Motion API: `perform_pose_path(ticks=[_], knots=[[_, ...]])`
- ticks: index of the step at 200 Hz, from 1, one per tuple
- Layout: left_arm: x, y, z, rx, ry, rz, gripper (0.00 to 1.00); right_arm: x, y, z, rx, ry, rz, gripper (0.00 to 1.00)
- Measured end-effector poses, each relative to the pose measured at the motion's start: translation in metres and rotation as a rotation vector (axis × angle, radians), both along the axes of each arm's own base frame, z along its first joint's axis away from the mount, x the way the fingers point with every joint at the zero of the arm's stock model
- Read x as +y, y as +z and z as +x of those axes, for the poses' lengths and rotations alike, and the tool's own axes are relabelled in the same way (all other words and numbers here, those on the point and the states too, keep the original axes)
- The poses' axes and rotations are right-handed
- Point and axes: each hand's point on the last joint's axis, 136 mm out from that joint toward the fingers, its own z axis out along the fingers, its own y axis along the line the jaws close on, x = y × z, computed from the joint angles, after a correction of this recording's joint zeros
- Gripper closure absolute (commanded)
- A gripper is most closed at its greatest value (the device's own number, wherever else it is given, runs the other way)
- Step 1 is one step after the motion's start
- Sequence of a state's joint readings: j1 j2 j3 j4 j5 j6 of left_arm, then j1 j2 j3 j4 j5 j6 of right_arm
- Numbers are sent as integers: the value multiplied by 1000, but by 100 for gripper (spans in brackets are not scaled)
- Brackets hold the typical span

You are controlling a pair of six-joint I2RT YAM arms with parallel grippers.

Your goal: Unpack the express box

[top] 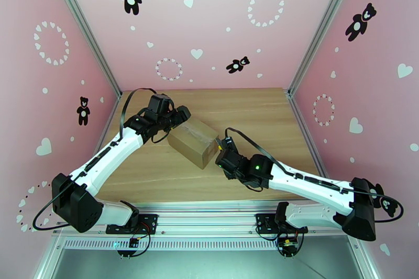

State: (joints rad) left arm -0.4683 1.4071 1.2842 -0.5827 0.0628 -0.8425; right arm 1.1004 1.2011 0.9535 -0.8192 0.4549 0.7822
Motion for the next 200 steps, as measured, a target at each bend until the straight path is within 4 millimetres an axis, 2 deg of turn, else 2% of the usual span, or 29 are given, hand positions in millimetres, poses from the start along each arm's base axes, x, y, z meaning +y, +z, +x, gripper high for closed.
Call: perform_pose_path(ticks=[133,200], knots=[[-3,2,2,-12,-6,-12,22,5,0,2,3,5,-7,100],[-4,-6,4,5,-7,-5,21,7,1,2,5,9,-2,100]])
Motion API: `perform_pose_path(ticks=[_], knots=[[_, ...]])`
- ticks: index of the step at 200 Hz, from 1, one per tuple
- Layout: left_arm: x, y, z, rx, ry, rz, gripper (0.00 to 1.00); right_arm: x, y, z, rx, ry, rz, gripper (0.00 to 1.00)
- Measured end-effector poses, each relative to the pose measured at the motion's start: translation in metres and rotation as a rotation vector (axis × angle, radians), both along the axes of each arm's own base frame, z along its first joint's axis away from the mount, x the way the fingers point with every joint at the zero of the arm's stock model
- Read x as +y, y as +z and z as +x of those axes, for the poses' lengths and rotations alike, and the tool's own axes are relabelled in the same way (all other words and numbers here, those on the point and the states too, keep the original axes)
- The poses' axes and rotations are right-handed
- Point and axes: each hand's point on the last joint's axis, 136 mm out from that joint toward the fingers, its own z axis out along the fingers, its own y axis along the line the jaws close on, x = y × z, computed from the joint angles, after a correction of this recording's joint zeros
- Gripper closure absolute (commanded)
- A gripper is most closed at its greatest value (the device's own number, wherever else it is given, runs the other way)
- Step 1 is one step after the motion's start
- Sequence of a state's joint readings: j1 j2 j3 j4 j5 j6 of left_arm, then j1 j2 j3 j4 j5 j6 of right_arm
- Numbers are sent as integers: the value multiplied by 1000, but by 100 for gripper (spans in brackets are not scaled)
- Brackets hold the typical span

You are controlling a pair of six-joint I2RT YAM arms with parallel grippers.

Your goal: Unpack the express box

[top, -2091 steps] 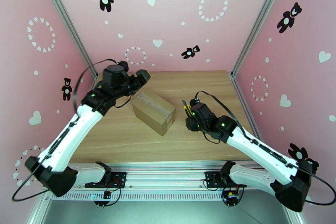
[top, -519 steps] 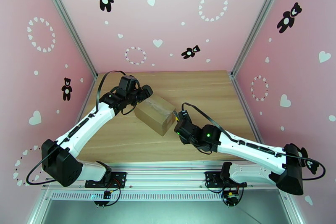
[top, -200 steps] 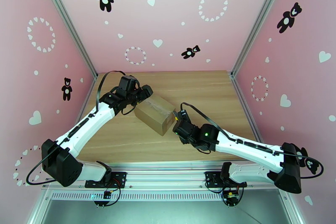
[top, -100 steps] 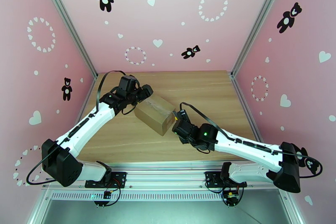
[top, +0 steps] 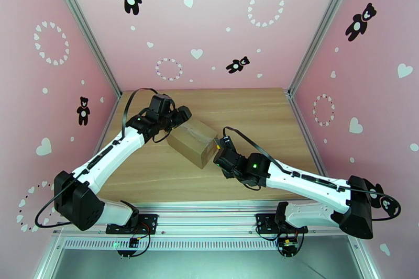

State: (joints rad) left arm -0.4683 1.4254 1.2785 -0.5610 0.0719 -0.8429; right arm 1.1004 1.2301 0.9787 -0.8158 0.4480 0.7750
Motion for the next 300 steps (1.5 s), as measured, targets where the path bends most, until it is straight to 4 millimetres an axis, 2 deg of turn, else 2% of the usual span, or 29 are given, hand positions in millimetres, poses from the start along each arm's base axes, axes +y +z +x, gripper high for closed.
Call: perform_pose_path(ticks=[300], knots=[[-7,-8,4,28,-20,-4,21,8,4,2,12,19,6,100]])
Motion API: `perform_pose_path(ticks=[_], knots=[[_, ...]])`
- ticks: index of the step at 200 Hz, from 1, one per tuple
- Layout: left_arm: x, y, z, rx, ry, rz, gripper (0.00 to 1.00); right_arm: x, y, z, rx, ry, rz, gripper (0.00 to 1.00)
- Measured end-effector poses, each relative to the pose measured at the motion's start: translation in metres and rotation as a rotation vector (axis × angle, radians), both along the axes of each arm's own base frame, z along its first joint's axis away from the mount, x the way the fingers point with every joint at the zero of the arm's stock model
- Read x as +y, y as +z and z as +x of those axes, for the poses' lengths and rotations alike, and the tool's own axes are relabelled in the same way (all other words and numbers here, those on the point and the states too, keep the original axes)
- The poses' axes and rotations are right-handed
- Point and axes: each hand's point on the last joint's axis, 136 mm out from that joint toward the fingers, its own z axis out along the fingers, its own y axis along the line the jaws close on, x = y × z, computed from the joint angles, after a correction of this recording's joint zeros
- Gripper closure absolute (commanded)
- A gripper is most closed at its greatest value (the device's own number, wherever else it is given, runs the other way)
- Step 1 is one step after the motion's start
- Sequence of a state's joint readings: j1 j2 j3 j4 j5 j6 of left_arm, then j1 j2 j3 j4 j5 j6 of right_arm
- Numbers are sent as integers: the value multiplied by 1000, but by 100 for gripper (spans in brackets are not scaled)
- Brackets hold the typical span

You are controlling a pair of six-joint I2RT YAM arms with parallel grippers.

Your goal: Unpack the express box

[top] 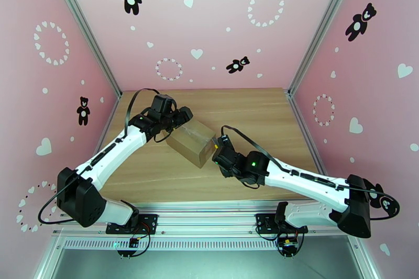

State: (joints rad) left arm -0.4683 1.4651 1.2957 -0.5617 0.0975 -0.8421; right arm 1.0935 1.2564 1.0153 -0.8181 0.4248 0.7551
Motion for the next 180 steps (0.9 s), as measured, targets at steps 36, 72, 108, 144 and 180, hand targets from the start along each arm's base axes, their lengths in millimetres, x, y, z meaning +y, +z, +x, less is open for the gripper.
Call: perform_pose_path(ticks=[36,72,108,144,180], knots=[[-5,13,9,-26,-7,-3,21,0,0,1,-2,1,-7,100],[-1,28,18,-53,-14,15,22,1,-1,2,-3,2,-13,100],[29,31,43,-56,38,58,22,1,-1,3,-4,0,-16,100],[65,13,74,-11,90,99,22,1,-1,3,-4,0,-16,100],[73,-3,100,28,73,138,24,0,-1,4,-5,-2,-17,100]])
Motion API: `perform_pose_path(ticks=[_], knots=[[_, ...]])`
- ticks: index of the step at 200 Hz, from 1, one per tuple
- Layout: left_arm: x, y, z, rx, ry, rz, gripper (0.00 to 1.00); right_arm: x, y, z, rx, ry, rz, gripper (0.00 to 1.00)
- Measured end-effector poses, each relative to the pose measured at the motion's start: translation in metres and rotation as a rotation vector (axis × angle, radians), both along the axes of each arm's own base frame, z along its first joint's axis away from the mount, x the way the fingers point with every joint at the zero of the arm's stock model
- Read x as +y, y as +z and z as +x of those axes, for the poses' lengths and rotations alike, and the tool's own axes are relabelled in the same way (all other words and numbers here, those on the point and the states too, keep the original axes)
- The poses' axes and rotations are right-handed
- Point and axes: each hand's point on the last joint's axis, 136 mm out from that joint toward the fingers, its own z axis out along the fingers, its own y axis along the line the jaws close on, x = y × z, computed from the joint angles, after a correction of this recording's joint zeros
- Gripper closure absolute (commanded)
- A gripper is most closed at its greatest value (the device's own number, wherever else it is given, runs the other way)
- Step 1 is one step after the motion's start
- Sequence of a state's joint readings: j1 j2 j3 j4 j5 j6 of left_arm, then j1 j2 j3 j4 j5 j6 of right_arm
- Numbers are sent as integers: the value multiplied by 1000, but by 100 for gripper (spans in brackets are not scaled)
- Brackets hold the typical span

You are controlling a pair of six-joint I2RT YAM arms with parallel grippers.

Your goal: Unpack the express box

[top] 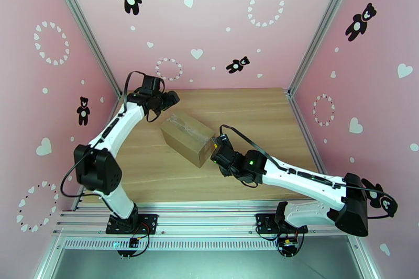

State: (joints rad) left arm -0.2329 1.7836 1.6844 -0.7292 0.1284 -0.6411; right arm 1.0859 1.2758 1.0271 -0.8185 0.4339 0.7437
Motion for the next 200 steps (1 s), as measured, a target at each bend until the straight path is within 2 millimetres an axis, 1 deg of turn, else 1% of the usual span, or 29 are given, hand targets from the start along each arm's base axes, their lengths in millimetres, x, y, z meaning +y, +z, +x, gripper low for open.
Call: perform_pose_path(ticks=[19,41,66,112,172,200], knots=[[-5,-7,11,18,-25,5,25,0,0,1,-1,3,-2,100],[-11,-19,17,45,-51,-2,25,1,0,2,-1,6,-7,100],[-14,-29,15,76,-66,-6,25,3,1,3,-3,12,-8,100],[-18,-31,12,87,-86,-25,26,4,1,3,3,13,-3,100],[-24,-47,4,127,-107,-35,27,8,1,6,18,8,32,100],[-26,-46,6,114,-111,-38,27,7,1,7,26,4,37,100]])
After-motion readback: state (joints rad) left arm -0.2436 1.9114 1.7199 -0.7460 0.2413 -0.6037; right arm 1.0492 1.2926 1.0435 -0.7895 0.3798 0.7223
